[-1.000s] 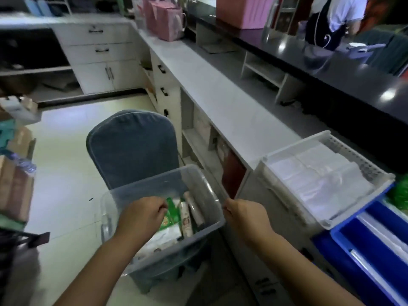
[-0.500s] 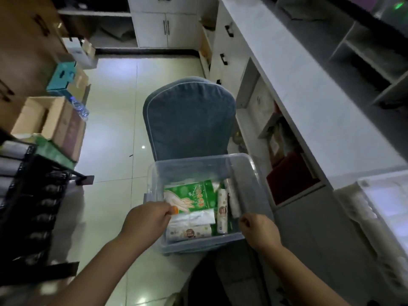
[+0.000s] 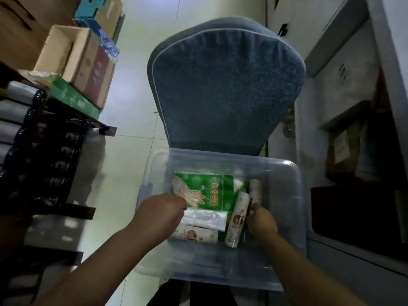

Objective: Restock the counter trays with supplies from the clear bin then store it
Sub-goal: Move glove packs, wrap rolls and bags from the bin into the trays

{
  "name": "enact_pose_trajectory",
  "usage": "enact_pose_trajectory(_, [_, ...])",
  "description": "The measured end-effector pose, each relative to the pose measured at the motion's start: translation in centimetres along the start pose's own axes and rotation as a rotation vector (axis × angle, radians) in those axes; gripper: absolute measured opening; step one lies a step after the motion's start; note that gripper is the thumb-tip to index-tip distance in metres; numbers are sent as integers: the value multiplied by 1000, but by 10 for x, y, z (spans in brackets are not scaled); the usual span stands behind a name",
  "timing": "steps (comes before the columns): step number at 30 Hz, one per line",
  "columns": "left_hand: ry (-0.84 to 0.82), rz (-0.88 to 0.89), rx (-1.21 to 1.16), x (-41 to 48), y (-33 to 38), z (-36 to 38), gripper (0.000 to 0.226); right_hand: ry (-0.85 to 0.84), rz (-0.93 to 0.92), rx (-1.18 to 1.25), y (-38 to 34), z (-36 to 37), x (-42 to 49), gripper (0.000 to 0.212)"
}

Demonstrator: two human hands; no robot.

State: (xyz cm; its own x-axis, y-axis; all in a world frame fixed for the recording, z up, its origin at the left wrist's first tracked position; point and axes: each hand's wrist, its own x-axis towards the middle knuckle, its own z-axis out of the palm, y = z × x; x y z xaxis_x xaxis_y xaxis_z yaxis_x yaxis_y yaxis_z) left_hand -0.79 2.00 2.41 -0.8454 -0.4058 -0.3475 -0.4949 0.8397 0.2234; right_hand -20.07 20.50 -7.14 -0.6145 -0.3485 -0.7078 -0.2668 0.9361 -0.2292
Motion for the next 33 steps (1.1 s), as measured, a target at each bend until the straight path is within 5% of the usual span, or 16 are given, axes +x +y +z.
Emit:
enact_pose_trajectory(7, [-102,6,56,29,-3,36,6,84,-58,-24,-2,36,70,47])
enact_pose_trajectory(20, [-74,112,87,41,11,42,7,30,-89,240,-3,-3,65,30])
enact_pose_trajectory(25, [-105,80,26,40,22,31,26,144,-200,412,1,-45,28,25])
enact_pose_trajectory(33, [-199,-75,-193,41,54,12,68,19,-160,987,-22,-55,-16,9])
